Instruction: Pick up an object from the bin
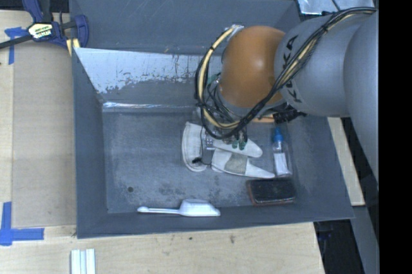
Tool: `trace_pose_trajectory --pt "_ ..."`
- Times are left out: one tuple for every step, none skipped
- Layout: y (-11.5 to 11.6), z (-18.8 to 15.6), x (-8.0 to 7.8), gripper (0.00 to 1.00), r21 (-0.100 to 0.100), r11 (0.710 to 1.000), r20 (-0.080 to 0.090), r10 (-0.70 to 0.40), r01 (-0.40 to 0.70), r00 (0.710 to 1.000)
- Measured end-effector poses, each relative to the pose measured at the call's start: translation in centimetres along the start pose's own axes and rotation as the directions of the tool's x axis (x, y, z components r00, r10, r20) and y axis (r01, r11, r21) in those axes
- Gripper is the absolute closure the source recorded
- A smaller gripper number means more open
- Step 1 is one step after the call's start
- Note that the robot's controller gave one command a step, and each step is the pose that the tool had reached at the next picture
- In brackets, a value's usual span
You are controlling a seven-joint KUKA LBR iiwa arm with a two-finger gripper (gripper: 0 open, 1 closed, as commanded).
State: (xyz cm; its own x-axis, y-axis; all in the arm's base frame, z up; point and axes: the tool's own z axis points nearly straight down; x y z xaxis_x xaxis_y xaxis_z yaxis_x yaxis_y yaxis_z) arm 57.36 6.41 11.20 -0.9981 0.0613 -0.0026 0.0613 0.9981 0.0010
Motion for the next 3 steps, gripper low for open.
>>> trace_pose_trajectory --pt "-1.0 2.0 -0.6 0.00 0.000 1.000 0.000 -0.003 0.003 1.000" --pt "-2.7 4.0 -1.6 1.00 -0.001 1.000 0.001 0.029 -0.029 1.000" --pt "-2.7 4.0 -1.6 1.00 -0.001 1.000 0.001 0.029 -0.029 1.000"
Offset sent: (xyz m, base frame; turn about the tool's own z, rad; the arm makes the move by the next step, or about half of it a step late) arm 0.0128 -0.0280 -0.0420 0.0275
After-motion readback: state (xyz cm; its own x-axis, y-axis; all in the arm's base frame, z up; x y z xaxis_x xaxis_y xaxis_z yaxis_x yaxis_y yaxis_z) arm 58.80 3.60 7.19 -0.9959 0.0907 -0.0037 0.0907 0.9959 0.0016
